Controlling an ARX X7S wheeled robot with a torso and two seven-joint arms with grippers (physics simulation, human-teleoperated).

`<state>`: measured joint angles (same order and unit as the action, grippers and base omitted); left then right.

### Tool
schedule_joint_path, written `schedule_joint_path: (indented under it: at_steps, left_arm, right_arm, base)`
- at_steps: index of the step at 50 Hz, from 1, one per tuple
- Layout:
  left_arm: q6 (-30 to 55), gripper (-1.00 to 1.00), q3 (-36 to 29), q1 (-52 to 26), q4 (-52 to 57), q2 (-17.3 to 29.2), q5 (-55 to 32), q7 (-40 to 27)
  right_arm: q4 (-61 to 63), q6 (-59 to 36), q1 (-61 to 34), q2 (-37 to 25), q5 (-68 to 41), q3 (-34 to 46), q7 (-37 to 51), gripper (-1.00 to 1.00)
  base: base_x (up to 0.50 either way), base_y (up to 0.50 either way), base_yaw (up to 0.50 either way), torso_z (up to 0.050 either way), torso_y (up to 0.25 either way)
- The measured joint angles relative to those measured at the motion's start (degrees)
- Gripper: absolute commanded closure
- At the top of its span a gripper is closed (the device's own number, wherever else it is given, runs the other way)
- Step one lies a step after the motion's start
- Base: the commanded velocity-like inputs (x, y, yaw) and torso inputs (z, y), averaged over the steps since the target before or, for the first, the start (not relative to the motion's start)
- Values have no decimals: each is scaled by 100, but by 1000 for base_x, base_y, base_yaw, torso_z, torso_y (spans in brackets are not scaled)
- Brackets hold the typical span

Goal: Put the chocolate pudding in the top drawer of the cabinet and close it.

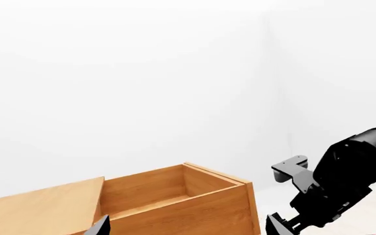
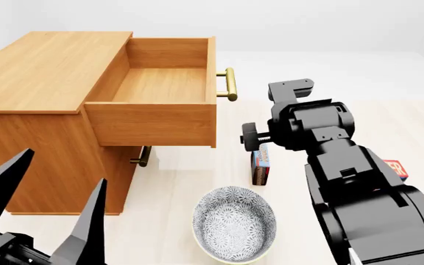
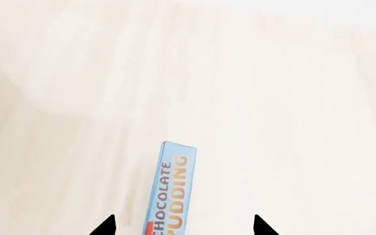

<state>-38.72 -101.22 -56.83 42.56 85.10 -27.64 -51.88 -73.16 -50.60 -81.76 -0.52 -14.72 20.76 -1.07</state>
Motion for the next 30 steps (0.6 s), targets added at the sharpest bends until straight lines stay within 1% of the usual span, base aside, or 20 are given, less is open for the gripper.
schedule_joint_path:
  at_steps: [15,24,30]
  left_arm:
    - [-20,-100,68,28,-191,-179,154,-418]
    - [160,-100,87,48,-207,-238,245,-613]
    - [175,-100,76,74,-237,-285,324,-591]
  right_arm:
    - [-142,-161,-18,35,647,-1083,-91,-100]
    - [-166,-144,4,43,721,-1246,-1,-100]
    - [-174,-133,19,45,763,-1293,75,-100]
  base:
    - [0,0,0,0,0]
    - [0,0,0,0,0]
    - [0,0,0,0,0]
